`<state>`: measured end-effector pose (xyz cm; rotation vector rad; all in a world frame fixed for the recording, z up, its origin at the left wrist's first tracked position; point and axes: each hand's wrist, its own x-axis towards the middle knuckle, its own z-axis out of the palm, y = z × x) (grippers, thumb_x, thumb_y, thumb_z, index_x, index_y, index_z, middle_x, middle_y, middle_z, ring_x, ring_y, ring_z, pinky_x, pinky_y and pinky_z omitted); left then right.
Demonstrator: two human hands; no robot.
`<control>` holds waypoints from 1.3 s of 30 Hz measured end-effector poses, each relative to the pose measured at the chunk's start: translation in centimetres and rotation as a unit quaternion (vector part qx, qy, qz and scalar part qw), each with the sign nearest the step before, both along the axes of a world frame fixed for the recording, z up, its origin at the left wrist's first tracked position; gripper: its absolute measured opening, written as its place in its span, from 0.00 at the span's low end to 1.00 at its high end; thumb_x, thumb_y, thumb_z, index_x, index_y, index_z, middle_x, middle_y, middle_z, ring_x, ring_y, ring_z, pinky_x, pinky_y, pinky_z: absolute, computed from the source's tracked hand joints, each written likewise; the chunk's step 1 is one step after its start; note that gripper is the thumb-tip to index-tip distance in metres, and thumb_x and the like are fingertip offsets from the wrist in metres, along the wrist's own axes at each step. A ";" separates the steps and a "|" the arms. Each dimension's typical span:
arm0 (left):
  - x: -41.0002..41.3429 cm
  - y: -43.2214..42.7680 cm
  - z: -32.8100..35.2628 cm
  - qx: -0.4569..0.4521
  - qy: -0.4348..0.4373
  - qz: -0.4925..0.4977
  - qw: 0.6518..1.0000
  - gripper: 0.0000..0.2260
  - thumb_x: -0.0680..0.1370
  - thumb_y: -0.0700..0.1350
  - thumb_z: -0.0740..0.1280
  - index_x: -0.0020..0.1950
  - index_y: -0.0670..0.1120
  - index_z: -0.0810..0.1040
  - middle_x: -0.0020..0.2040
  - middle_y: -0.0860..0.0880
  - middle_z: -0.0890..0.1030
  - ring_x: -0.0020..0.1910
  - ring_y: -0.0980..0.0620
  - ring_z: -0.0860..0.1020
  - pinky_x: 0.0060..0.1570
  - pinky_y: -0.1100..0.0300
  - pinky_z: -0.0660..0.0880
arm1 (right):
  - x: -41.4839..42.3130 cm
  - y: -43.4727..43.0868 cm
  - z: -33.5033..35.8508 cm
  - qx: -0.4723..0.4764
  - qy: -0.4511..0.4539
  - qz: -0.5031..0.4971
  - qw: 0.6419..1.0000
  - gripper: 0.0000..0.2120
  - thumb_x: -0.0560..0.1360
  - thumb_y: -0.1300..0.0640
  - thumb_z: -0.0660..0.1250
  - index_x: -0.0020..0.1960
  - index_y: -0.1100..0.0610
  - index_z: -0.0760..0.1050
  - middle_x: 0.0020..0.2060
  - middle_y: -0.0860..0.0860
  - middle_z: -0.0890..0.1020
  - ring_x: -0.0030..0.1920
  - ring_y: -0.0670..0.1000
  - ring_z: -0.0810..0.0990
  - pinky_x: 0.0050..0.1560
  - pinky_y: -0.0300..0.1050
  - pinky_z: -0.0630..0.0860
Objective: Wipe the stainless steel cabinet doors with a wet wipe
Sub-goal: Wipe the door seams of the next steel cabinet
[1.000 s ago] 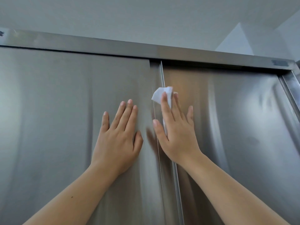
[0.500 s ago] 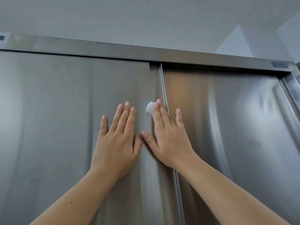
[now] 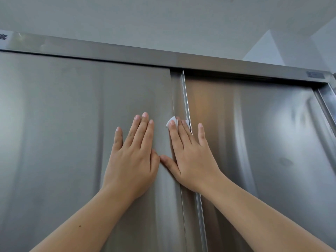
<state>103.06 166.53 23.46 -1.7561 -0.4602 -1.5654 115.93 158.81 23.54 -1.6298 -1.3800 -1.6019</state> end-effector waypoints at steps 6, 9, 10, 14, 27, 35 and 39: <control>0.0 0.1 0.0 -0.006 -0.001 -0.005 1.000 0.26 0.75 0.46 0.49 0.70 0.36 0.66 0.72 0.41 0.65 0.71 0.43 0.60 0.65 0.41 0.55 | 0.5 0.2 2.1 0.001 -0.029 -0.032 0.999 0.35 0.74 0.37 0.33 0.72 0.59 0.31 0.76 0.56 0.45 0.76 0.54 0.43 0.64 0.51 0.22; 0.0 0.1 0.1 -0.007 -0.008 -0.006 1.000 0.26 0.75 0.46 0.50 0.70 0.36 0.66 0.71 0.41 0.65 0.71 0.44 0.60 0.65 0.40 0.54 | 0.3 0.6 4.0 0.022 -0.003 -0.012 1.000 0.36 0.75 0.39 0.35 0.75 0.59 0.35 0.76 0.54 0.45 0.76 0.52 0.44 0.65 0.53 0.23; 0.0 0.1 0.2 -0.007 -0.008 -0.005 1.000 0.26 0.75 0.46 0.50 0.70 0.36 0.67 0.71 0.41 0.66 0.70 0.43 0.60 0.64 0.40 0.54 | 0.1 0.8 4.5 0.031 0.009 -0.004 0.999 0.36 0.75 0.39 0.36 0.76 0.60 0.36 0.76 0.54 0.46 0.76 0.52 0.45 0.66 0.54 0.25; -0.2 0.2 1.1 -0.022 -0.001 0.000 1.000 0.27 0.76 0.49 0.47 0.72 0.39 0.64 0.73 0.44 0.61 0.72 0.46 0.56 0.67 0.43 0.52 | 0.0 1.1 4.0 0.037 0.014 0.021 0.999 0.34 0.76 0.41 0.37 0.76 0.59 0.37 0.76 0.55 0.46 0.76 0.53 0.44 0.67 0.52 0.26; -0.3 0.3 1.4 0.008 -0.025 0.009 1.000 0.25 0.75 0.47 0.52 0.69 0.37 0.70 0.70 0.42 0.68 0.69 0.42 0.65 0.62 0.37 0.59 | -0.5 2.0 10.7 0.026 0.058 0.043 0.997 0.29 0.76 0.39 0.38 0.76 0.45 0.39 0.76 0.58 0.48 0.76 0.54 0.42 0.68 0.59 0.31; -0.2 0.3 1.3 0.019 -0.029 0.011 0.999 0.25 0.74 0.46 0.52 0.67 0.37 0.72 0.68 0.41 0.70 0.67 0.41 0.68 0.60 0.36 0.61 | -0.7 2.1 12.3 0.016 0.078 0.052 0.995 0.27 0.78 0.39 0.40 0.75 0.40 0.39 0.76 0.57 0.45 0.76 0.52 0.41 0.68 0.60 0.30; -0.1 0.3 1.3 0.021 -0.030 0.013 0.999 0.25 0.74 0.46 0.52 0.66 0.37 0.72 0.68 0.41 0.71 0.67 0.41 0.68 0.60 0.36 0.61 | -0.4 2.5 12.3 0.037 0.063 0.049 0.996 0.29 0.77 0.38 0.40 0.75 0.42 0.38 0.76 0.58 0.46 0.76 0.54 0.42 0.69 0.59 0.31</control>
